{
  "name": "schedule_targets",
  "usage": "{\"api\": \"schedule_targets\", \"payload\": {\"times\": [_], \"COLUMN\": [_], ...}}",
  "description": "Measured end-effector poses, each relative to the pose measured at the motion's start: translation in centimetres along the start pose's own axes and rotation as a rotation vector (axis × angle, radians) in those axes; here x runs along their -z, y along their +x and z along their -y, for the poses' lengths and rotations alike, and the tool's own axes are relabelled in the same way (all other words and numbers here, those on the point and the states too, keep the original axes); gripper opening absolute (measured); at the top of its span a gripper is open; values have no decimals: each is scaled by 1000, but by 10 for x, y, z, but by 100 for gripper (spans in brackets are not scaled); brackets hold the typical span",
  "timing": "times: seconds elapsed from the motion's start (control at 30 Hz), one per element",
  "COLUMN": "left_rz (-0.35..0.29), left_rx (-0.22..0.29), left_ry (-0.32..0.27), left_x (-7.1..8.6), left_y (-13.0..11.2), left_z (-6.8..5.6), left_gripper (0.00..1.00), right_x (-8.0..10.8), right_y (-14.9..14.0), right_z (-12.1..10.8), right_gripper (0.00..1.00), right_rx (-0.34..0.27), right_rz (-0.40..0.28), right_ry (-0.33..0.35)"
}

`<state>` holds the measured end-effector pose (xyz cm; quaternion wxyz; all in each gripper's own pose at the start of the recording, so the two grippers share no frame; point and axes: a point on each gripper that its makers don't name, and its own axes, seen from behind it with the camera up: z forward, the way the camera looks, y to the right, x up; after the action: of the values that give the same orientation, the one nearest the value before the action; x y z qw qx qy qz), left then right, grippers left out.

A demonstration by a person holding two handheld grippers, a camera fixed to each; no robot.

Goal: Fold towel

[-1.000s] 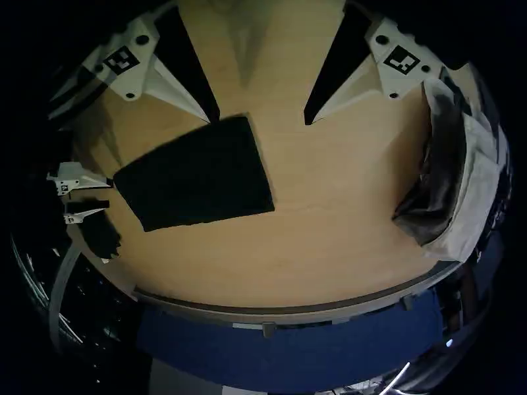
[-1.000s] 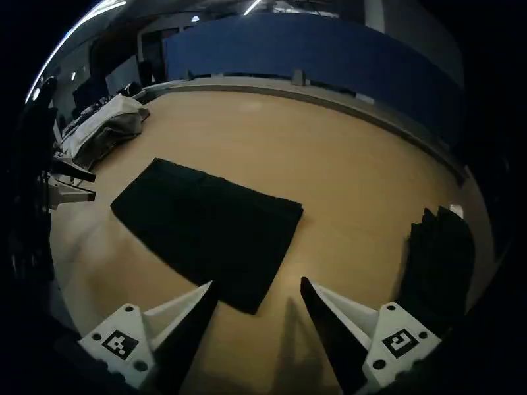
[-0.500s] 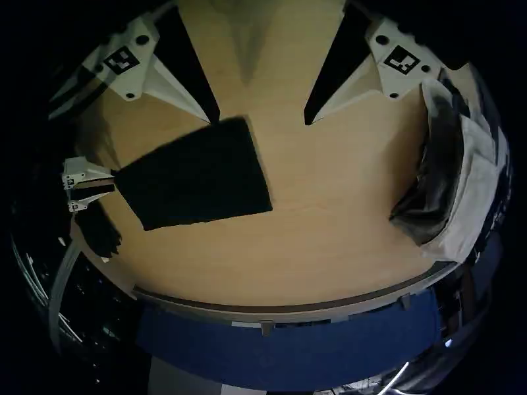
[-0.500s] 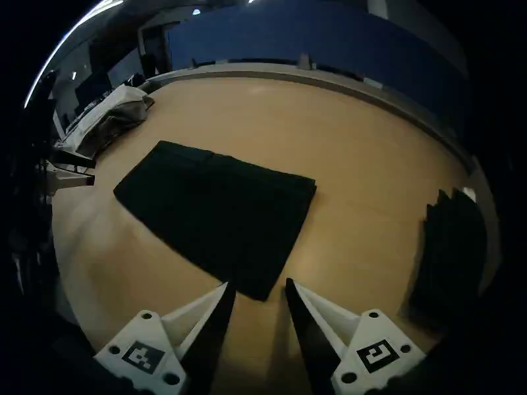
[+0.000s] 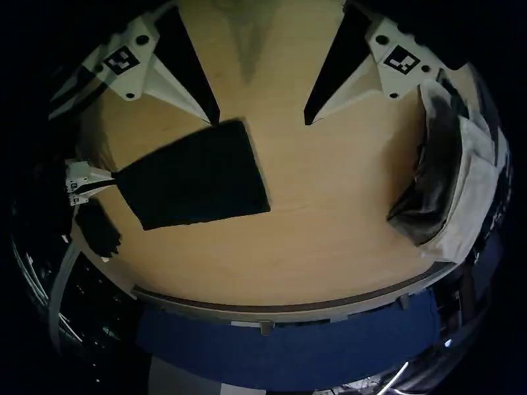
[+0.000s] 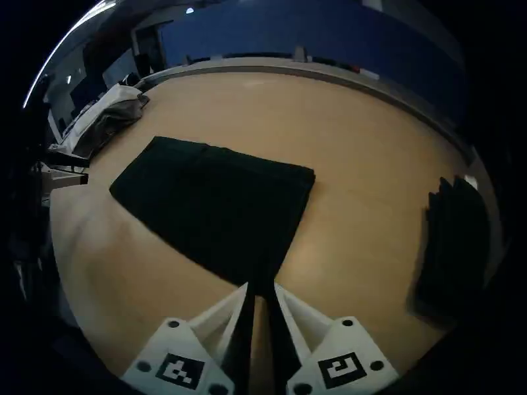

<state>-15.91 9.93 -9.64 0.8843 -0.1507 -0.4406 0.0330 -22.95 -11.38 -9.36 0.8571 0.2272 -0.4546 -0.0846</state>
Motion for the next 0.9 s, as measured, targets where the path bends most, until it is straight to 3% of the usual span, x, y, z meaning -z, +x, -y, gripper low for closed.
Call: {"api": "schedule_targets", "payload": {"times": [0.23, 0.9], "left_rz": [1, -4], "left_rx": [1, 0], "left_ry": [2, -1], "left_x": [1, 5], "left_y": [0, 1], "left_z": [2, 2], "left_gripper": [96, 95], "right_x": [2, 18], "right_y": [3, 28], "right_z": [2, 1], "right_gripper": [3, 2], "right_rx": [5, 15], "right_rz": [3, -53], "right_ry": [0, 5]}}
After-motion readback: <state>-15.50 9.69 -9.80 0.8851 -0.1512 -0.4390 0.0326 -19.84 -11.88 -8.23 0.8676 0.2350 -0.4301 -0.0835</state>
